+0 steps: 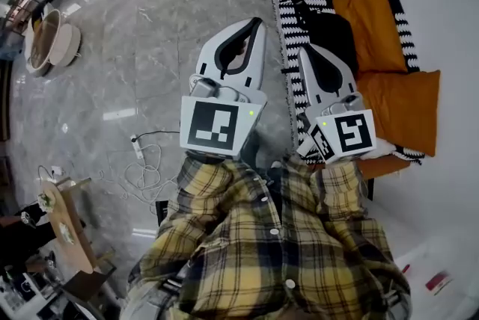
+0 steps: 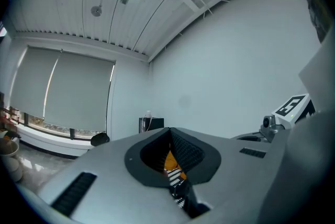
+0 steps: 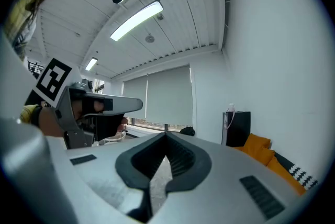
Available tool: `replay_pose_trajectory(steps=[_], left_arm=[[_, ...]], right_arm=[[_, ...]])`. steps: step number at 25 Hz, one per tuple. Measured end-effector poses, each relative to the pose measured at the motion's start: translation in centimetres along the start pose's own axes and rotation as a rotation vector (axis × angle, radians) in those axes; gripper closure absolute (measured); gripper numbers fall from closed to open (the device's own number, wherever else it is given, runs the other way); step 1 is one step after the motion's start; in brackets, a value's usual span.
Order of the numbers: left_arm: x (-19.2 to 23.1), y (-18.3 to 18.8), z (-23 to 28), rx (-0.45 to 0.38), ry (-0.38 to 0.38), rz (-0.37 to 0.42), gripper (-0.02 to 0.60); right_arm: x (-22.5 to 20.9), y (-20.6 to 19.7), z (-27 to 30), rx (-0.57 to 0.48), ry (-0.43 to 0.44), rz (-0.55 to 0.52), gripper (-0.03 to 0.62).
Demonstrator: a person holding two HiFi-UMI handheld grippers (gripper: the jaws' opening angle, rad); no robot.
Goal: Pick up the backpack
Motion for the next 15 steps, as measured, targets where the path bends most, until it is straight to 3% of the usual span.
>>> replay_pose_trajectory(steps=[8,15], left_arm=[[7.6,-0.6,2.1,0.008,-0.071,0.005,0.565],[10.4,-1.2,2.8,0.004,-0.120,-0.014,0.565]], right_arm=[[1.8,-0.4,6.7,0.027,-0.084,0.024,0.579],[2.4,-0.2,8.5,0.024,-0.136,0.010,0.579]])
Point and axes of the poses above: the fingertips, and each gripper's own axes: z forward along the fingers, x to its left, y out of its top, the point moved 10 cm from there along -z, backward along the fingers, and after that the axes turned 15 degrees about -y, right-handed, at the moved point
